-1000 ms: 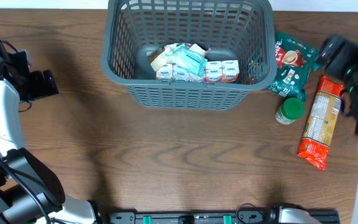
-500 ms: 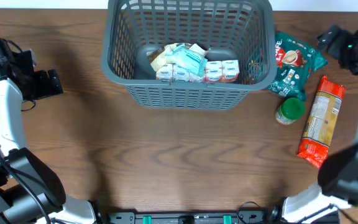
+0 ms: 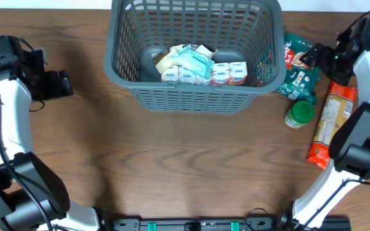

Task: Pack container
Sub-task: 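Return the left arm to rest and reach the right gripper toward the coffee bag, then grasp the green Nescafe coffee bag with the right gripper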

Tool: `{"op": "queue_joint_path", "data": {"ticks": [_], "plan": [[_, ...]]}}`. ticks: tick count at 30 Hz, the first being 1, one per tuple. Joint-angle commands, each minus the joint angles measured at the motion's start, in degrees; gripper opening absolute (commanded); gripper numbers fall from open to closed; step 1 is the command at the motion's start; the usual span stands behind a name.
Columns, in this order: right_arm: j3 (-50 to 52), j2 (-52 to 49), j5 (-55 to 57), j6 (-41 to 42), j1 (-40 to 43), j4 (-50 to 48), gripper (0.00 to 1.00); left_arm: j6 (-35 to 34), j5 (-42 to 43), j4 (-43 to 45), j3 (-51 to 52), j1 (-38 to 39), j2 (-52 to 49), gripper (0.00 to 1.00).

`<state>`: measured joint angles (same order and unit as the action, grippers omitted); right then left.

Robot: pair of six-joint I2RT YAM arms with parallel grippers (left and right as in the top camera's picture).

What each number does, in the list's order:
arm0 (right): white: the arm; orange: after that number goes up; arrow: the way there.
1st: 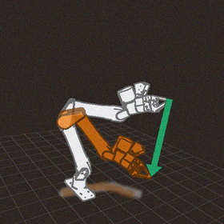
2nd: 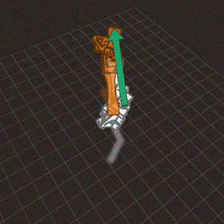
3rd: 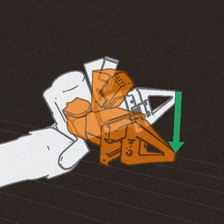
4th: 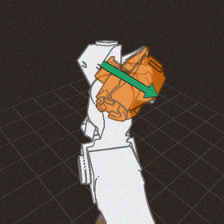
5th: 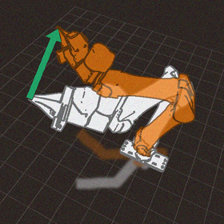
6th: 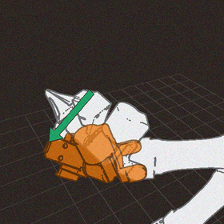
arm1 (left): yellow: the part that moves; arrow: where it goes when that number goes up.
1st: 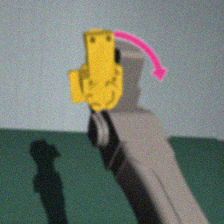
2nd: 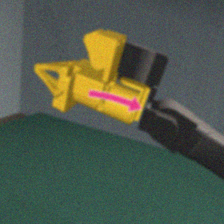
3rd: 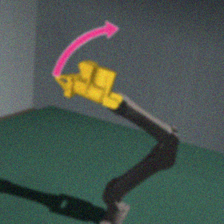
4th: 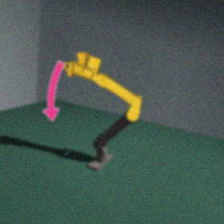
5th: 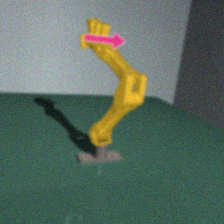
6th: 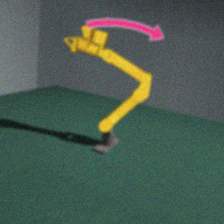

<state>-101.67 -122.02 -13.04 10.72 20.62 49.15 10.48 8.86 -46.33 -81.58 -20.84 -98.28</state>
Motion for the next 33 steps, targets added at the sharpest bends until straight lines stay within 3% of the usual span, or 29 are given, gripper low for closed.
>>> {"op": "queue_joint_path", "data": {"ticks": [1,21,24,30,33], "plan": [[-0.5,-2.7,-1.0,-1.4,0.2,-0.8,0.99,-0.1,0.6,-0.3,-0.3,0.8,-0.2,0.99],[-0.5,-14.1,-7.0,-3.5,-1.1,-7.1,0.98,-0.5,0.6,-0.3,-0.3,1.7,-0.2,0.99],[-0.5,-14.4,-7.1,-3.5,-1.2,-7.0,0.83,-0.5,0.6,-0.3,-0.3,1.7,-0.2,0.99],[-0.5,-14.4,-10.0,-3.5,-1.2,-6.9,0.30,-0.5,0.6,-0.3,-0.3,1.7,-0.2,0.99],[-0.6,-14.3,-11.6,-3.2,-1.2,-6.7,0.10,-0.5,0.6,-0.3,-0.3,1.7,-0.2,0.99]]}}
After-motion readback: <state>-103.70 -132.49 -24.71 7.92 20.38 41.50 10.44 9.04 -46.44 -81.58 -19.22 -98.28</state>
